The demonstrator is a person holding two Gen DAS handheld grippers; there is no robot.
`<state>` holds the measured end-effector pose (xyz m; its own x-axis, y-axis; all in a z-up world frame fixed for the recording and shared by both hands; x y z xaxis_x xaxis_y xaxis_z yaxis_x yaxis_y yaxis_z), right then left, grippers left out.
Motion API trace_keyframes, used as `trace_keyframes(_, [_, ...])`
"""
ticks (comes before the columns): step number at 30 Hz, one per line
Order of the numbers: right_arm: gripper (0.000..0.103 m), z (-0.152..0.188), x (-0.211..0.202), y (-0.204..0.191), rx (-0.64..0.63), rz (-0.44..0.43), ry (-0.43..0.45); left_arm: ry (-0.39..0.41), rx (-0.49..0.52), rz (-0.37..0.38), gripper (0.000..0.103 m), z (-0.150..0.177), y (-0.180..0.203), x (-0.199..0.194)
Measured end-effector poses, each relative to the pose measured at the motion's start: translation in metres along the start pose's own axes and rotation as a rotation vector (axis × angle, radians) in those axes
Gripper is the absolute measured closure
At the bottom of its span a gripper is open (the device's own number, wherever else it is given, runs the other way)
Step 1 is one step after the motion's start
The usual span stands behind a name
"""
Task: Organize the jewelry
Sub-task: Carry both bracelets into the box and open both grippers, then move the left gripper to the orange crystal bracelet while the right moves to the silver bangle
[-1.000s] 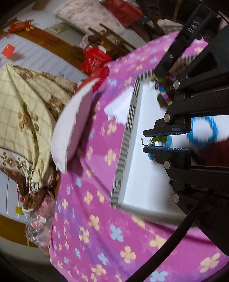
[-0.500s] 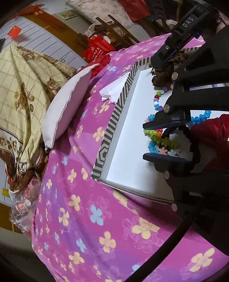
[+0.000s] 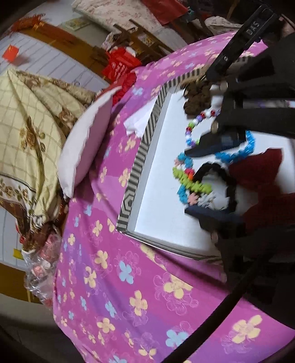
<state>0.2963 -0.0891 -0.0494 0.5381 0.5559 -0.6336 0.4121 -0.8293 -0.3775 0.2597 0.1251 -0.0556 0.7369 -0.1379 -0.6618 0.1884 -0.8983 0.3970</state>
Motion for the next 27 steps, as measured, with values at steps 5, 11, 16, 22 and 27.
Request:
trace_keyframes(5, [0.080,0.017,-0.032,-0.002,-0.041,-0.013,0.017,0.036,0.033,0.051,0.054,0.014,0.011,-0.035])
trace_keyframes(11, [0.071,0.048,-0.075,0.004,-0.063,0.012,0.012,0.018,0.052,0.059,0.054,0.047,0.007,-0.073])
trace_keyframes(16, [0.056,0.096,-0.085,0.014,-0.064,0.104,-0.114,-0.052,0.080,0.027,0.054,0.083,0.007,-0.086])
trace_keyframes(22, [0.046,0.129,-0.088,0.019,-0.127,0.186,-0.199,-0.157,0.107,-0.098,0.054,0.114,0.000,-0.070])
trace_keyframes(27, [0.046,0.131,-0.090,0.023,-0.123,0.179,-0.188,-0.167,0.118,-0.107,0.054,0.116,0.000,-0.062])
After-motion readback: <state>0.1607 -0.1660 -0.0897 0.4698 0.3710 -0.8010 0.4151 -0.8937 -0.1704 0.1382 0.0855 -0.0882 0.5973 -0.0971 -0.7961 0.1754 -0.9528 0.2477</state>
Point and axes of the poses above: each gripper's, at about its wrist camera, not at the fingertips, and x roughly the way its jaws point, y to its right, z to its underside, the point moved 4 cm from there along x, roughly the way its jaws point
